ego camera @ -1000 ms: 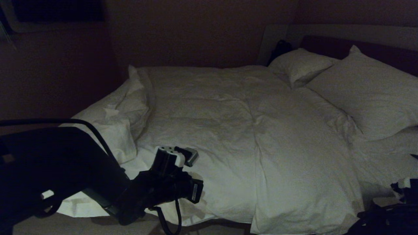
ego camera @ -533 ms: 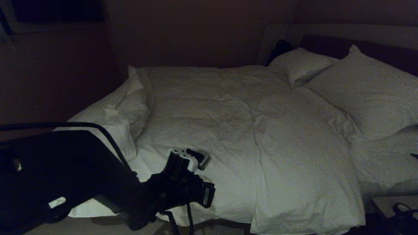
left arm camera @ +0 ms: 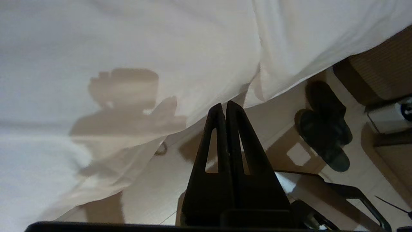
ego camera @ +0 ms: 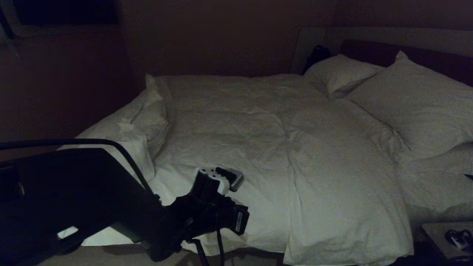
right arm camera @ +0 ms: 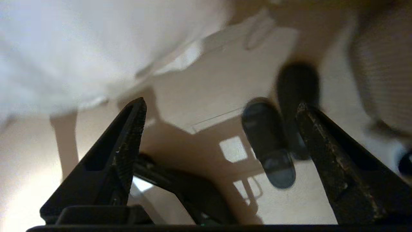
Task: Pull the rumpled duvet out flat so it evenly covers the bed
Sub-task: Flatten the corners of the folded blanket
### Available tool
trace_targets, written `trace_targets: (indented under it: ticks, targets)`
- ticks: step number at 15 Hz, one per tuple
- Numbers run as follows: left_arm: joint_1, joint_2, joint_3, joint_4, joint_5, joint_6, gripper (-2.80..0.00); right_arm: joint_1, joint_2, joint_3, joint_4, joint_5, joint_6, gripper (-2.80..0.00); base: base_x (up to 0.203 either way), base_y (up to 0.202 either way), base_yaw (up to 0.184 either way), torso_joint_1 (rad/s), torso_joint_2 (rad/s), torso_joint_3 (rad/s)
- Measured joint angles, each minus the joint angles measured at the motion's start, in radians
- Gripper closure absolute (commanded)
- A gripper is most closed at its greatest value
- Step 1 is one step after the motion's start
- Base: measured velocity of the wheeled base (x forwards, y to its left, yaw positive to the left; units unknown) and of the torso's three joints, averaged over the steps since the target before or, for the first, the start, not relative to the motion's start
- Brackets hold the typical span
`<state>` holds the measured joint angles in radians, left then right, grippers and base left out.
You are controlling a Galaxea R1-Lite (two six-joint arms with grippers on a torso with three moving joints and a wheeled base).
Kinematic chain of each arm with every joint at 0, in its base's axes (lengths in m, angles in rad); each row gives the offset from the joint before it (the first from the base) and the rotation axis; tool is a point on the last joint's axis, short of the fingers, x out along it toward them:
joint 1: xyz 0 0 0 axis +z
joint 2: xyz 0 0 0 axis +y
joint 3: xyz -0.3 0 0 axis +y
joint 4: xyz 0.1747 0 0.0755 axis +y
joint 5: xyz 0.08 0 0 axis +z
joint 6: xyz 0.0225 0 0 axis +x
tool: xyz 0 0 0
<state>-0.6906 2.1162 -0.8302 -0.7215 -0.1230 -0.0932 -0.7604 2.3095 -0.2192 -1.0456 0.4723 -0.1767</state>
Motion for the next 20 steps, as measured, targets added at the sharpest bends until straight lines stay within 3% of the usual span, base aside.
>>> trace_targets:
  ticks: [5,13,14,20]
  targets:
    - [-0.001,0.004,-0.008,0.000,-0.004,0.000,0.00,0.052,0.142,-0.025,-0.218,0.065,-0.115,-2.80,0.000,0.000,0.000,0.000,0.00,0.000]
    - [-0.001,0.008,-0.019,-0.023,0.001,0.000,0.00,0.110,0.184,-0.117,-0.351,0.052,-0.123,-2.80,0.000,0.000,0.000,0.000,0.00,0.000]
    - [-0.001,0.008,-0.021,-0.023,0.001,0.001,0.00,0.123,0.189,-0.128,-0.349,0.046,-0.123,-0.03,0.000,0.000,0.000,0.000,0.00,0.000]
    - [-0.001,0.010,-0.023,-0.023,0.001,0.000,0.00,0.176,0.211,-0.171,-0.349,0.034,-0.123,0.00,0.000,0.000,0.000,0.000,0.00,0.000]
